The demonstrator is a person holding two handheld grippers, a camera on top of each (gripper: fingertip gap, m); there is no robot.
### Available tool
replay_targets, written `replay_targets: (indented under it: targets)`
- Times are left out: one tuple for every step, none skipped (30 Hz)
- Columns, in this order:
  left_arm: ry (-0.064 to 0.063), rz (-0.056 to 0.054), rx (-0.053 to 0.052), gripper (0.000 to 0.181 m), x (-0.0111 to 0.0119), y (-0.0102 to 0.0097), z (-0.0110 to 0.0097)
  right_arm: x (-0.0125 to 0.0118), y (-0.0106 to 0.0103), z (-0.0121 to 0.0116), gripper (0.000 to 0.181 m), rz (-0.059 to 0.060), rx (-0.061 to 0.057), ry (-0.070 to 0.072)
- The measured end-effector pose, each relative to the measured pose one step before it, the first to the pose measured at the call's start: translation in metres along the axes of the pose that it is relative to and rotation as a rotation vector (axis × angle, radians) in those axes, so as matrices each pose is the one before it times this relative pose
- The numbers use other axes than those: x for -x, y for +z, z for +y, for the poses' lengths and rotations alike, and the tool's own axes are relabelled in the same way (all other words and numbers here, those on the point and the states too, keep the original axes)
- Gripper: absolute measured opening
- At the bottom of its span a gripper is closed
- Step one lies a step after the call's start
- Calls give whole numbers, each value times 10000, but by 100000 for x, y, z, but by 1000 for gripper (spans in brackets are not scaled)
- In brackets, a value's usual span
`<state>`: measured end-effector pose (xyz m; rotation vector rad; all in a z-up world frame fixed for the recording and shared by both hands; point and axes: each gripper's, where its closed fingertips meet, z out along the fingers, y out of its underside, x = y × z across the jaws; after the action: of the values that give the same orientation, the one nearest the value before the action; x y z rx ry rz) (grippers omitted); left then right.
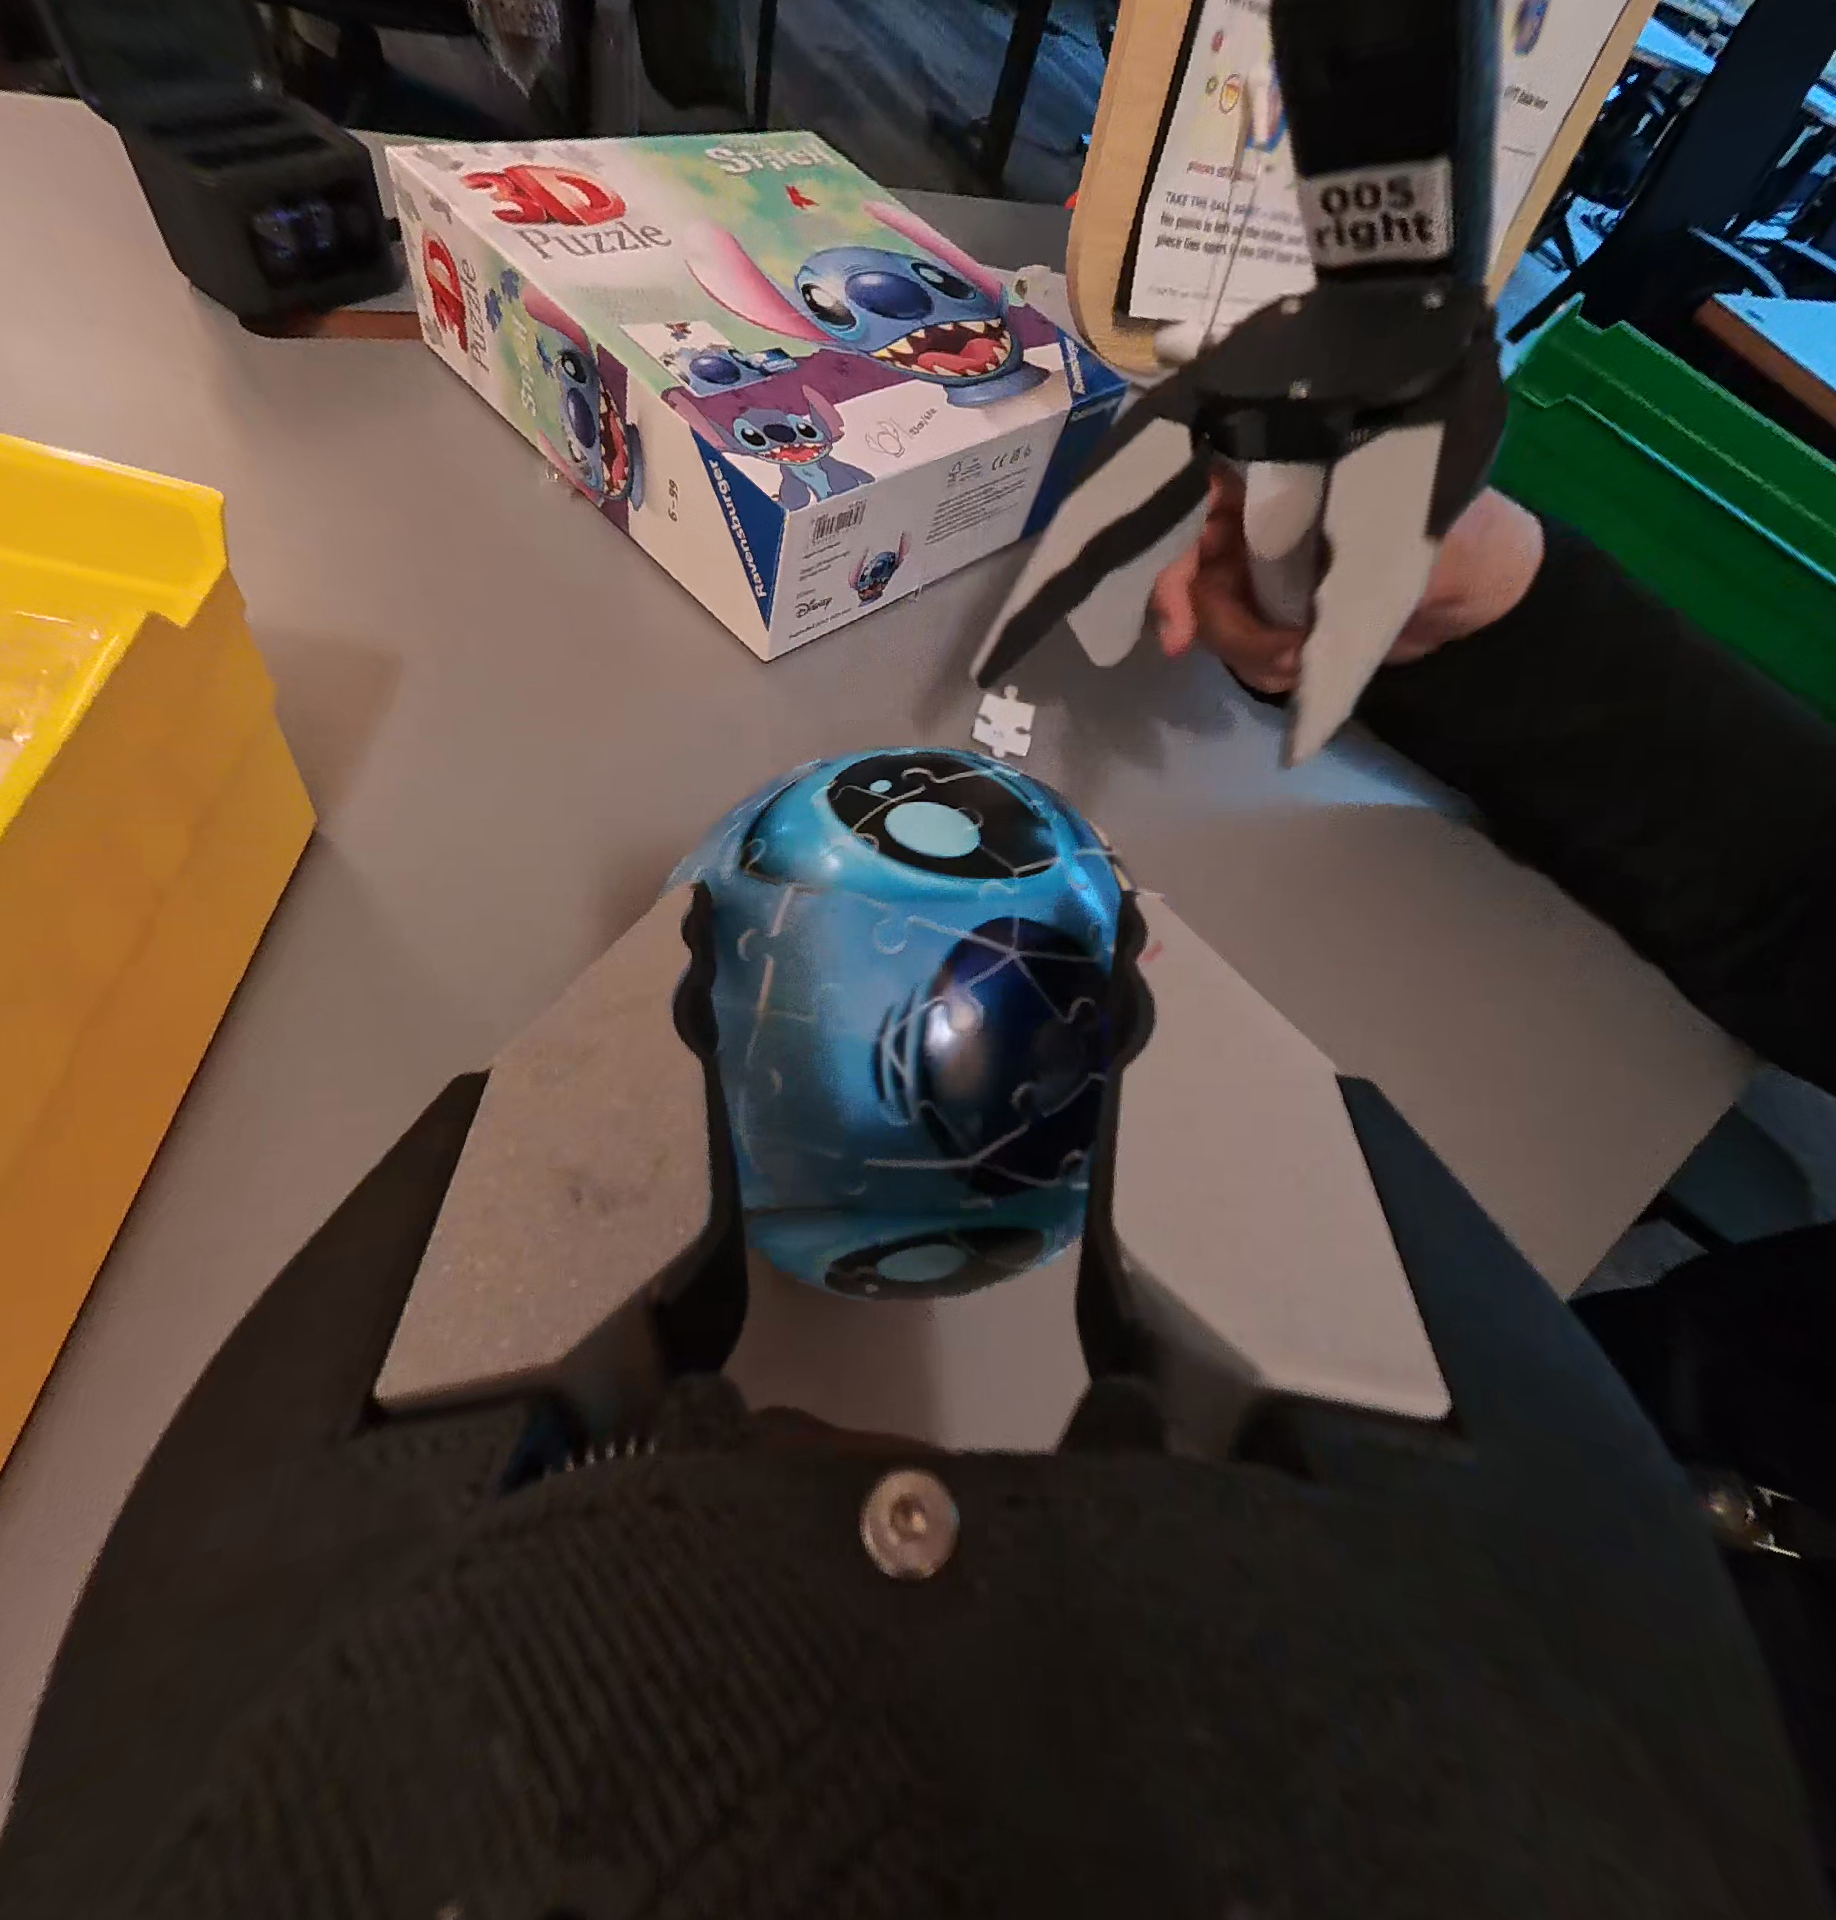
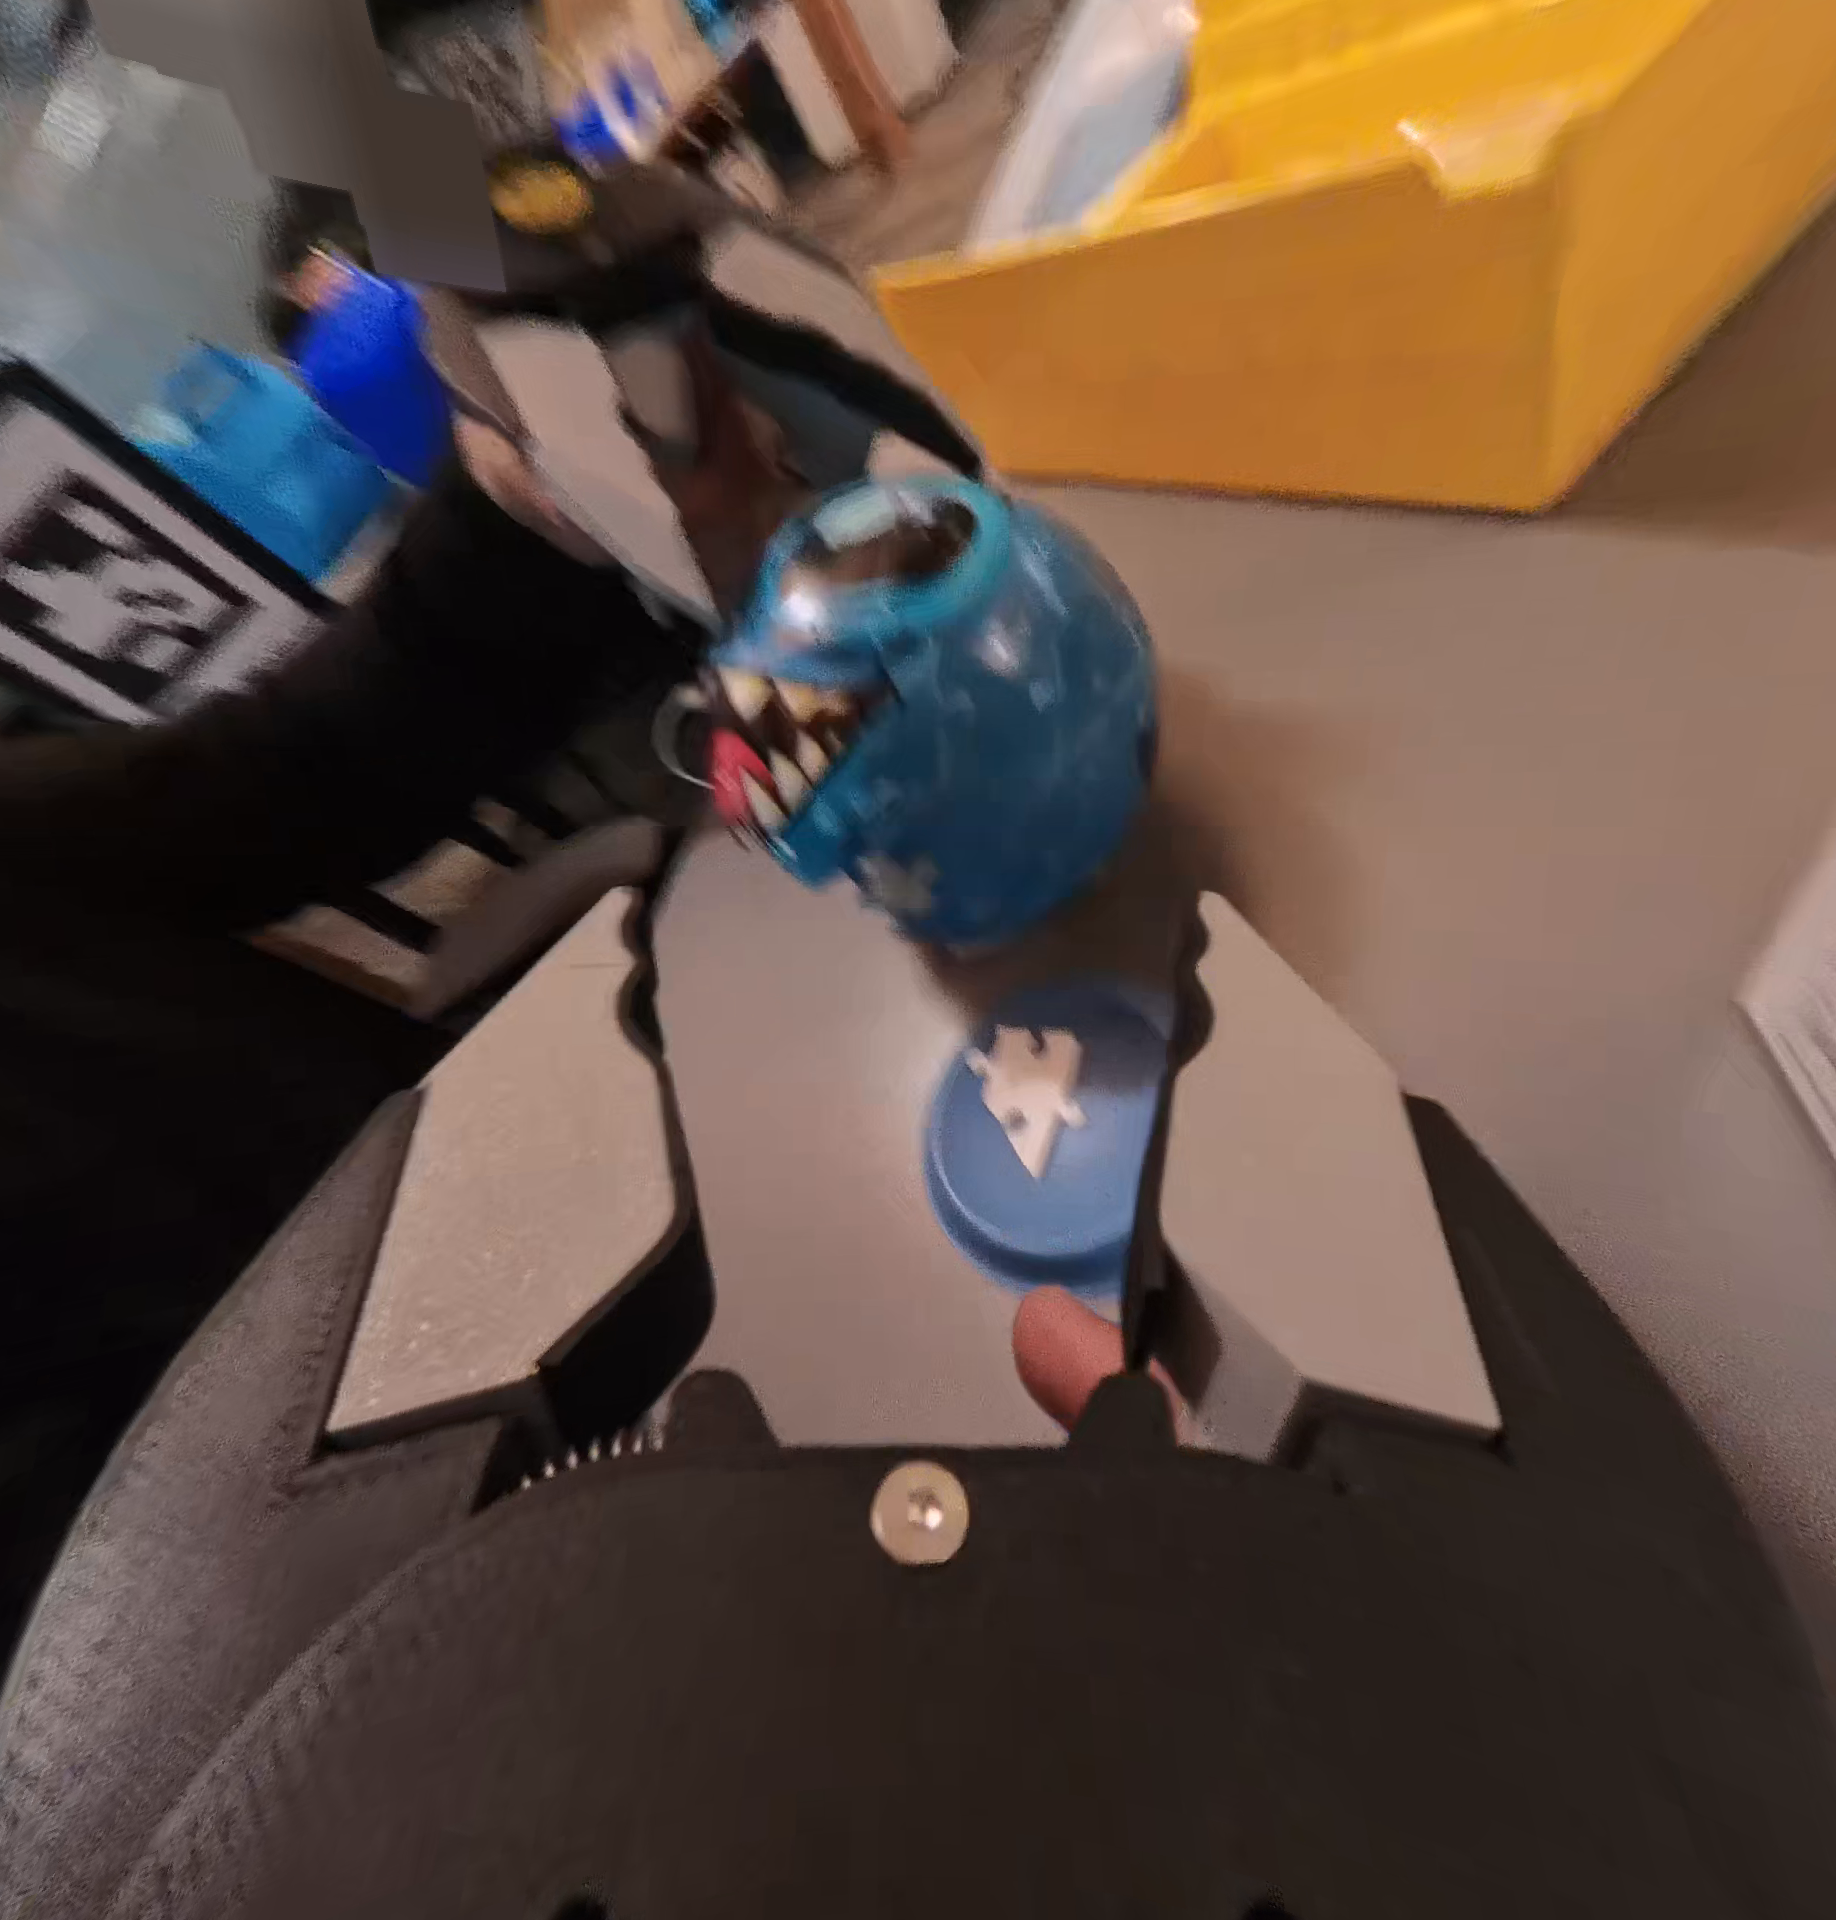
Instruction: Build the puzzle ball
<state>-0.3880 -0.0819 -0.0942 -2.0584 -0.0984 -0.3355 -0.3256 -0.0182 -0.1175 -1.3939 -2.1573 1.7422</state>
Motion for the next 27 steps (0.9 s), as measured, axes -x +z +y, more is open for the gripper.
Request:
replay_targets:
  targets:
    - [57,-58,1,76,-15,36,-33,-471,-116,1352,88,604,434,-198]
    - [73,-82,26,78,25,53,42,-52,72,1354,81,405,434,-230]
    - [93,-88,27,78,19,44,66,86,189,1246,75,369,416,-212]
    - [104,-61,10,78,-32,32,60,-42,267,1143,71,469,392,-210]
    - [77,-30,-14,78,-51,9,21,-212,307,978,65,556,335,-230]
    - [25,-15,-11,78,-39,12,3,-376,305,731,57,617,272,-239]
    - [-5,-10,-12,78,6,28,-3,-575,249,370,56,694,160,-210]
    - [-17,-16,-17,78,46,12,2,-478,232,13,57,593,13,-180]
    - [-18,-23,-22,78,60,25,12,-50,257,-189,58,270,-54,-168]
    - [-20,-14,-33,79,43,-2,16,279,290,-233,59,-2,-47,-86]
    - [-32,-7,-38,79,21,-29,14,414,327,-136,60,-167,26,31]
    - [-32,-1,-33,80,5,-36,37,436,361,1,62,-251,97,120]
    - [-17,5,-37,80,3,-51,19,234,358,70,63,-169,115,139]
    - [-10,17,-21,79,-8,-45,30,-79,337,64,61,12,88,85]
    - [-9,13,-27,79,3,-14,30,-216,297,30,58,106,60,16]
    - [-30,5,-22,80,31,3,17,-62,260,-80,54,27,13,-40]
    - [-39,26,-4,80,-5,41,51,87,205,-155,54,-66,-14,-46]
    - [-35,43,-40,80,-42,32,-1,91,162,-106,53,-83,23,-18]
    - [-16,18,-51,80,-23,16,-41,213,157,-38,51,-165,57,2]
    - [-5,0,-27,80,-9,12,-10,426,153,67,48,-281,89,-14]
    - [-4,-2,-25,80,-5,10,-6,319,123,69,41,-180,44,-40]
    - [-6,8,-23,80,-24,4,-12,-17,40,14,39,72,-9,-70]
    - [5,13,-12,81,-33,-11,10,1,1,82,35,64,28,-96]
    - [17,6,-3,81,-7,-14,6,261,-13,81,32,-108,31,-59]
    - [12,5,17,81,7,-4,41,206,-8,50,27,-80,8,-8]
    - [-3,7,33,81,16,4,58,13,-17,31,26,45,-9,-20]
    - [-13,8,0,81,22,-7,13,43,-40,72,26,30,8,-41]
